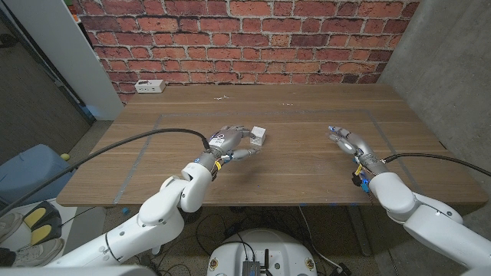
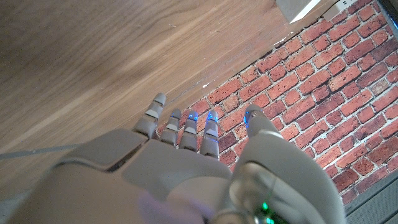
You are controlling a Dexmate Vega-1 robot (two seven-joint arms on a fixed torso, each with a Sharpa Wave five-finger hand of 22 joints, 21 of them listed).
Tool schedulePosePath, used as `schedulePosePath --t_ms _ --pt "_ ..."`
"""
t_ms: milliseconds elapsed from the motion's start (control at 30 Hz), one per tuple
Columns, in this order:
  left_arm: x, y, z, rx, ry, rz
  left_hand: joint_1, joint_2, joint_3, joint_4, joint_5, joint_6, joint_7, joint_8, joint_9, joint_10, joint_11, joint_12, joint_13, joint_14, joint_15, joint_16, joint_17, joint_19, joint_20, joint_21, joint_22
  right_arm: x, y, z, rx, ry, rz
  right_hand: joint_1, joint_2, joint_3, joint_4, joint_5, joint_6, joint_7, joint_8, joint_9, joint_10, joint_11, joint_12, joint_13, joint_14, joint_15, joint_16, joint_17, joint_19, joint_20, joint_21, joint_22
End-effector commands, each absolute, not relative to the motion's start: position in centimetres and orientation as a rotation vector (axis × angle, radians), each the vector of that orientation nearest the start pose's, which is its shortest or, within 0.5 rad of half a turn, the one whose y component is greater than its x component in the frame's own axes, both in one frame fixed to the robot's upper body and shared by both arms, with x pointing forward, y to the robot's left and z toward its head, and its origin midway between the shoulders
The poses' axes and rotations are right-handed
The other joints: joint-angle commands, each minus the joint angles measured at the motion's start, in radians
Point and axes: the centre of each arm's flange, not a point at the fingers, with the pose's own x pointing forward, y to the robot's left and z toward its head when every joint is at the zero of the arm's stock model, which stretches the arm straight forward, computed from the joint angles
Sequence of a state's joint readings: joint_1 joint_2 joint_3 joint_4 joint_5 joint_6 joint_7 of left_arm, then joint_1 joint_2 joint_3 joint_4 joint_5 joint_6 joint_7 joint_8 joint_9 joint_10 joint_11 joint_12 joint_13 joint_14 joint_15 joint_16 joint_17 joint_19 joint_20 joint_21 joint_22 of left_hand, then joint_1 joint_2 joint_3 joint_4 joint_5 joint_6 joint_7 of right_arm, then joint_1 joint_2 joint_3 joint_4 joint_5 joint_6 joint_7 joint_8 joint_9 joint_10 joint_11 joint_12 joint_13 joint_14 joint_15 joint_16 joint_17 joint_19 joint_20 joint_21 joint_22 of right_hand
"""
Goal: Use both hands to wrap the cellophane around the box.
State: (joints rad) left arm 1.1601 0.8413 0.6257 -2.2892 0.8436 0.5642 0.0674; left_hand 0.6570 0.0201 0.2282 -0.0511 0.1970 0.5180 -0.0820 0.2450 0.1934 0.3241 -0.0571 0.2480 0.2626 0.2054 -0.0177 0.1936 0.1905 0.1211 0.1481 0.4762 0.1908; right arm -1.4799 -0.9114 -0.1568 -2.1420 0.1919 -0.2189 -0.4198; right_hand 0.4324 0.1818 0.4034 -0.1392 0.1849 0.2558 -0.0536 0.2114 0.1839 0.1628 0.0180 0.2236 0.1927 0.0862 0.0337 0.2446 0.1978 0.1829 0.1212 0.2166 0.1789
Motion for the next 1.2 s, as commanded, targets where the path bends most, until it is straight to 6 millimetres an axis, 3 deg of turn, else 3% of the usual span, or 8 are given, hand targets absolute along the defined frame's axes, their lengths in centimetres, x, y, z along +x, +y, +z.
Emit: schedulePosePath --t_ms 33,467,533,600,933,1033,1067,1200 --pt "44.7 16.2 -6.6 1.502 -0.549 0.132 0.003 -0.018 0.002 -0.008 0.005 0.009 -0.003 0.004 0.003 0.008 -0.006 0.004 0.003 0.005 -0.007 0.006 0.001 0.007 0.006 -0.003 0.002 47.7 -27.9 -9.4 -0.765 -0.411 -0.024 0.018 -0.003 0.009 0.0 0.0 0.015 0.003 0.005 0.002 0.013 -0.002 0.003 0.002 0.015 -0.002 0.006 0.005 0.009 -0.001 0.009 0.001" --pt "43.1 16.6 -7.1 1.606 -0.389 0.193 0.043 -0.058 -0.004 -0.048 0.022 0.045 -0.036 0.007 0.003 -0.002 -0.028 -0.001 0.0 -0.004 -0.007 0.003 -0.002 0.018 -0.008 -0.007 0.001 47.2 -26.2 -9.3 -0.861 -0.408 -0.005 0.043 -0.041 0.006 -0.019 -0.006 0.06 0.011 0.012 0.002 0.029 -0.013 0.0 0.001 0.031 -0.007 0.003 -0.001 0.027 0.003 0.009 0.0" --pt "42.9 16.7 -7.2 1.616 -0.375 0.202 0.05 -0.065 -0.006 -0.055 0.026 0.052 -0.042 0.008 0.003 -0.002 -0.035 -0.001 -0.001 -0.004 -0.008 0.003 -0.003 0.019 -0.009 -0.009 0.001 47.0 -26.0 -9.2 -0.879 -0.41 -0.009 0.053 -0.054 0.001 -0.023 -0.006 0.08 -0.029 0.014 0.004 0.034 -0.013 -0.003 0.001 0.035 -0.009 -0.001 -0.003 0.032 0.005 0.008 0.0" --pt "42.7 16.8 -7.2 1.624 -0.362 0.211 0.054 -0.07 -0.007 -0.059 0.028 0.056 -0.044 0.008 0.003 -0.002 -0.034 -0.002 -0.002 -0.008 -0.008 0.002 -0.003 0.02 -0.011 -0.009 0.001 46.8 -25.7 -9.1 -0.899 -0.415 -0.017 0.064 -0.067 -0.004 -0.026 -0.005 0.093 0.018 0.013 0.004 0.038 -0.011 -0.005 0.001 0.039 -0.007 -0.004 -0.005 0.04 0.01 0.007 0.0" --pt "42.2 17.5 -7.5 1.657 -0.277 0.238 0.067 -0.086 -0.014 -0.069 0.037 0.049 -0.054 -0.001 0.004 -0.022 -0.037 -0.011 -0.004 -0.03 0.004 -0.004 -0.004 0.018 -0.013 -0.015 0.0 45.5 -24.6 -8.9 -1.021 -0.412 -0.044 0.123 -0.092 -0.001 -0.042 0.004 0.152 0.022 0.022 0.005 0.07 -0.009 -0.003 0.001 0.067 -0.027 -0.007 -0.009 0.082 0.013 0.013 -0.001" --pt "41.9 17.6 -7.5 1.67 -0.254 0.242 0.072 -0.091 -0.017 -0.073 0.04 0.051 -0.058 -0.003 0.004 -0.034 -0.037 -0.016 -0.005 -0.04 0.009 -0.007 -0.004 0.018 -0.015 -0.016 0.0 45.2 -24.3 -9.0 -1.048 -0.406 -0.048 0.154 -0.108 0.002 -0.048 0.01 0.168 0.011 0.024 0.005 0.073 -0.015 -0.006 0.001 0.075 -0.033 -0.009 -0.01 0.094 0.011 0.014 -0.001" --pt "41.8 17.6 -7.5 1.675 -0.248 0.242 0.073 -0.093 -0.018 -0.074 0.041 0.051 -0.059 -0.004 0.004 -0.038 -0.035 -0.017 -0.005 -0.043 0.011 -0.007 -0.004 0.018 -0.014 -0.017 0.0 45.1 -24.2 -9.0 -1.054 -0.405 -0.048 0.188 -0.125 0.003 -0.047 0.017 0.172 -0.039 0.022 0.007 0.076 -0.018 -0.009 0.001 0.075 -0.032 -0.015 -0.011 0.095 0.005 0.009 -0.001" --pt "41.4 17.6 -7.5 1.694 -0.222 0.246 0.077 -0.104 -0.025 -0.077 0.046 0.042 -0.064 -0.011 0.005 -0.053 -0.031 -0.022 -0.006 -0.057 0.02 -0.01 -0.003 0.013 -0.01 -0.022 0.0 44.9 -23.8 -9.2 -1.076 -0.411 -0.052 0.231 -0.144 0.001 -0.043 0.023 0.181 0.008 0.016 0.008 0.074 -0.029 -0.015 0.002 0.082 -0.04 -0.019 -0.01 0.107 0.003 0.007 -0.001"
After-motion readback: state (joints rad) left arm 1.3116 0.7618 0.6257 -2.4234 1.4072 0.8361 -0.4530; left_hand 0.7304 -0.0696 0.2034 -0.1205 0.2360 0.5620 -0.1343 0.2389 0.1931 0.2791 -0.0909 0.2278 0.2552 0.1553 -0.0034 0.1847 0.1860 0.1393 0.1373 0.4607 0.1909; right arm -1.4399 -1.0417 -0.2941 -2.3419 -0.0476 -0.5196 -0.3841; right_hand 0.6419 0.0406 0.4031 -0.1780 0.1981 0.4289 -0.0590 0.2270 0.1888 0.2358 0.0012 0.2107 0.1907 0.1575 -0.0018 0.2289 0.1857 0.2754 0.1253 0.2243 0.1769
